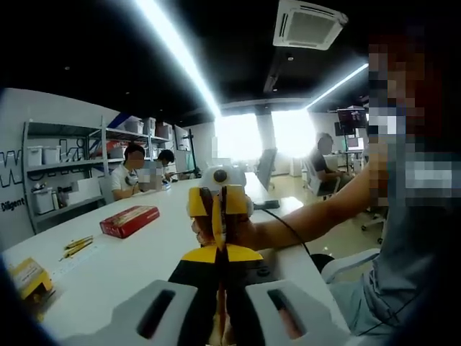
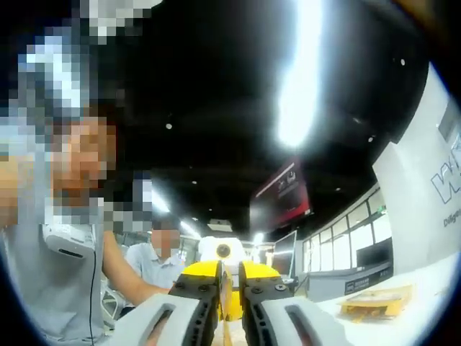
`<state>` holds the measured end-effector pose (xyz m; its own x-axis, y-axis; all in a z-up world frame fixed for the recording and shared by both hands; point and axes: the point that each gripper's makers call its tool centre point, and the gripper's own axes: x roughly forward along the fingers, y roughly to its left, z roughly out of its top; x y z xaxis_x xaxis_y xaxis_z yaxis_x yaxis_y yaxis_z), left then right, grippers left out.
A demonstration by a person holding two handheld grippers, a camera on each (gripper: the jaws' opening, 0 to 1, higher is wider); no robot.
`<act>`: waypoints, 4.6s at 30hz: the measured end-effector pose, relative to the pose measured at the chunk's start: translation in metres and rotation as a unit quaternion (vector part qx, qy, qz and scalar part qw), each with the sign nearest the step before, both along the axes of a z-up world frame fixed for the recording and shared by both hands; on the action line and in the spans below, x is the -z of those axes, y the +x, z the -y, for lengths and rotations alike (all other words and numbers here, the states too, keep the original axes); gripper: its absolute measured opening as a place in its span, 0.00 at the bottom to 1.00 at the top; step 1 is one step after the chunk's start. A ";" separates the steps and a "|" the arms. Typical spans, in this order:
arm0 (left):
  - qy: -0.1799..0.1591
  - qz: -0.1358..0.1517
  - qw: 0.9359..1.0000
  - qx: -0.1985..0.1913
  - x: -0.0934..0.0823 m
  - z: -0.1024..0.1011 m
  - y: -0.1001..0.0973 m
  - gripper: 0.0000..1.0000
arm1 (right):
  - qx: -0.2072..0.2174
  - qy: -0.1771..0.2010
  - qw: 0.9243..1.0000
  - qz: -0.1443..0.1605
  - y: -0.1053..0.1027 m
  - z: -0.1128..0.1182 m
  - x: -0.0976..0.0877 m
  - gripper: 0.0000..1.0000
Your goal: Tear open the coffee pouch, take out the coffee, and pour the coffee from the pouch into the cup
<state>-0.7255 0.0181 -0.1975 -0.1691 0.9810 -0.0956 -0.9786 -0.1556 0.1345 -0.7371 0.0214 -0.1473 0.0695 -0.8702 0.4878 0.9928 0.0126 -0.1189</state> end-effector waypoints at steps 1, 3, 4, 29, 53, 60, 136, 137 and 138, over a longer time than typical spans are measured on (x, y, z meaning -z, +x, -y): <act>-0.001 0.000 1.000 0.000 0.000 0.000 0.000 0.04 | 0.002 0.000 1.000 -0.003 0.000 0.000 0.000 0.06; -0.002 0.001 1.000 0.002 0.000 0.000 0.001 0.04 | 0.000 0.001 1.000 -0.004 0.002 0.001 0.000 0.05; -0.002 0.003 1.000 0.003 0.000 0.000 0.001 0.04 | -0.001 0.002 1.000 -0.005 0.002 0.001 0.000 0.05; 0.001 0.003 1.000 0.011 -0.004 -0.004 0.004 0.07 | -0.007 0.020 1.000 -0.006 0.006 0.004 0.003 0.04; -0.001 -0.010 1.000 0.005 -0.006 -0.003 0.004 0.05 | -0.008 0.030 0.999 -0.016 0.008 0.012 0.010 0.08; 0.006 -0.001 1.000 0.010 -0.002 -0.002 0.005 0.12 | -0.007 0.027 1.000 -0.009 0.005 0.008 0.007 0.06; -0.001 -0.004 1.000 -0.002 0.016 0.008 0.001 0.05 | -0.023 0.047 0.999 -0.015 0.007 0.019 0.019 0.06; -0.001 -0.002 1.000 -0.002 0.017 0.009 0.002 0.05 | -0.030 0.046 0.998 -0.009 0.006 0.019 0.019 0.08; -0.002 -0.001 1.000 -0.003 0.017 0.009 0.001 0.05 | -0.035 0.043 0.998 -0.003 0.006 0.018 0.018 0.11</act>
